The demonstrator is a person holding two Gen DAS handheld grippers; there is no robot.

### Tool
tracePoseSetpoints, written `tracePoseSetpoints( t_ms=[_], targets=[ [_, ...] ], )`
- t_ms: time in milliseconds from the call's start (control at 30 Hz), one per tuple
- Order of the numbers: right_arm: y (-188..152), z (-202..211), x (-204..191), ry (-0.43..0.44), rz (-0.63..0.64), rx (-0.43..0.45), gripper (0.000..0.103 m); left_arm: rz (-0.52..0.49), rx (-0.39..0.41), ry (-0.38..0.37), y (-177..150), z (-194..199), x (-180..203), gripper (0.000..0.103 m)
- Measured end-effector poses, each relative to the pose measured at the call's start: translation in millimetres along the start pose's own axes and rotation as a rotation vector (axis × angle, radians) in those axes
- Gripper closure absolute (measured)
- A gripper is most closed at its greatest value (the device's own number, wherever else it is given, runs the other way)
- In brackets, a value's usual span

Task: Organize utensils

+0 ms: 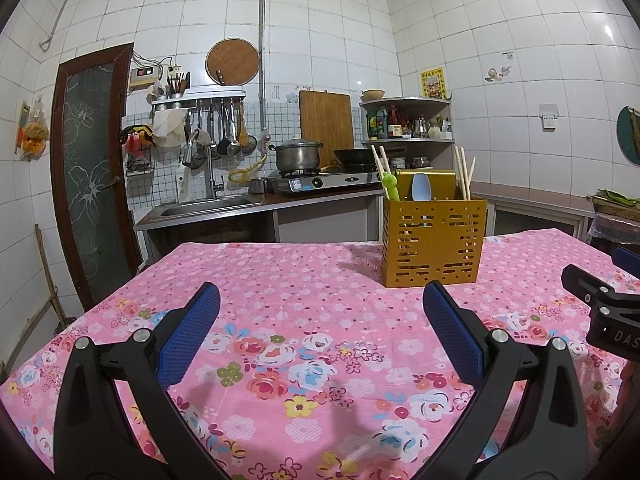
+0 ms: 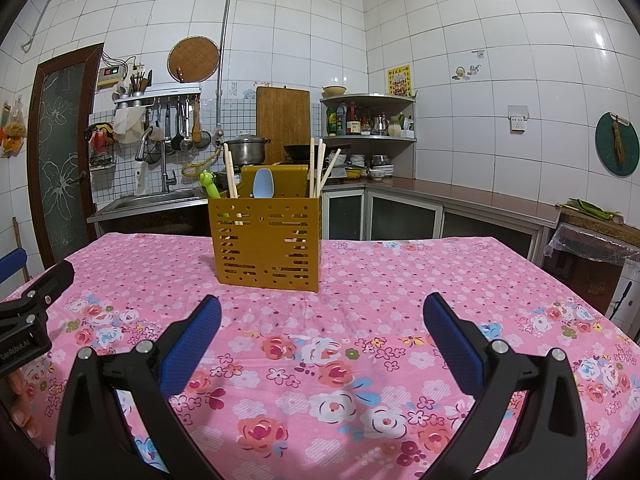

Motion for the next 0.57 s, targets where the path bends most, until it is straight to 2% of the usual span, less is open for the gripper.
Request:
tracePoseSetpoints(
  t_ms=[567],
  targets=[
    [0.0, 0.3, -0.7, 0.000, 0.000, 0.001, 0.004, 0.002, -0.003, -0.023, -2.8, -0.2, -1.1, 0.005]
  ],
)
Point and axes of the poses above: each gripper's, at about its wrist camera, not at the fingertips, and z roughly against the way its jaws point, x to its right, y to its top, the point moved 7 cm from there along -z, roughly the way its jaws point, and after that the axes turned 1 degree about -x, right-handed, at the moved point
